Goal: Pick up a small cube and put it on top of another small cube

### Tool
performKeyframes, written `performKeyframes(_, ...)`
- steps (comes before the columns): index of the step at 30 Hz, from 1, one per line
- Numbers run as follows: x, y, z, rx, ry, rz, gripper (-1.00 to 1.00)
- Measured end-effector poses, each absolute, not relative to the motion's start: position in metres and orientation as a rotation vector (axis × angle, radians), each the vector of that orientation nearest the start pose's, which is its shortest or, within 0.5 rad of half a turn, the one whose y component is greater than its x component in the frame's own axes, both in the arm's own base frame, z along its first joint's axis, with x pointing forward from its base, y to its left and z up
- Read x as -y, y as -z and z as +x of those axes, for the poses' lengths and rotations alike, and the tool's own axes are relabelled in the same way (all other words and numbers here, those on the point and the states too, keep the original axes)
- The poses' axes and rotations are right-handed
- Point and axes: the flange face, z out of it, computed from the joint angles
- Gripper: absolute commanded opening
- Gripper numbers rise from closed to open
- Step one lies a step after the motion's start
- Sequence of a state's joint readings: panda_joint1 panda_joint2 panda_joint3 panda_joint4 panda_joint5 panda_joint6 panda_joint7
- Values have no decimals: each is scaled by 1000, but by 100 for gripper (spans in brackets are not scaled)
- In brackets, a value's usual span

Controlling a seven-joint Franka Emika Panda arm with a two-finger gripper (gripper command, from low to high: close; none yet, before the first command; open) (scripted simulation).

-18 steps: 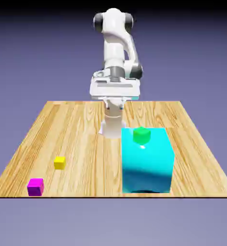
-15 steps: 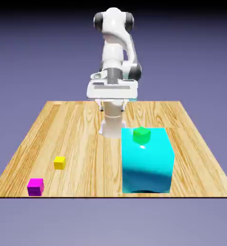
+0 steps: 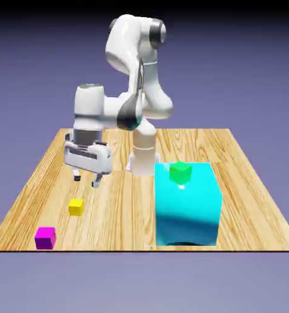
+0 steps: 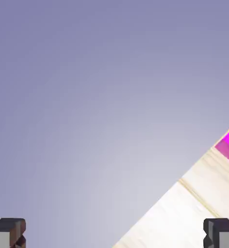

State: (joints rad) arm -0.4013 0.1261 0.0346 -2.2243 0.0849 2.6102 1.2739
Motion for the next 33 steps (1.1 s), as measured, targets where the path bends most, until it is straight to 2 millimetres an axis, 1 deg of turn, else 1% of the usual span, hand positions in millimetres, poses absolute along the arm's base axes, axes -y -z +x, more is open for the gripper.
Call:
performKeyframes(3,242,-314,534,-2397,187,-1792,0)
performKeyframes(6,281,-282,536,-2550,62,-1620,0)
performKeyframes(9,320,-247,532,-2686,-66,-1433,0)
performKeyframes(13,369,-198,519,-2838,-238,-1163,0)
performKeyframes(14,369,-198,519,-2839,-238,-1163,0)
performKeyframes(17,362,-139,520,-2838,-238,-1163,0)
performKeyframes(18,360,-128,520,-2839,-238,-1163,-100)
performKeyframes(20,360,-128,520,-2838,-238,-1163,-100)
performKeyframes(23,368,-187,520,-2837,-238,-1162,-100)
performKeyframes(24,363,-195,522,-2819,-259,-1210,-100)
performKeyframes(28,312,-175,541,-2597,-446,-1631,-100)
performKeyframes(29,289,-185,554,-2512,-452,-1716,-100)
performKeyframes(31,230,-217,582,-2324,-435,-1869,-100)
performKeyframes(33,168,-249,603,-2129,-417,-2012,-100)
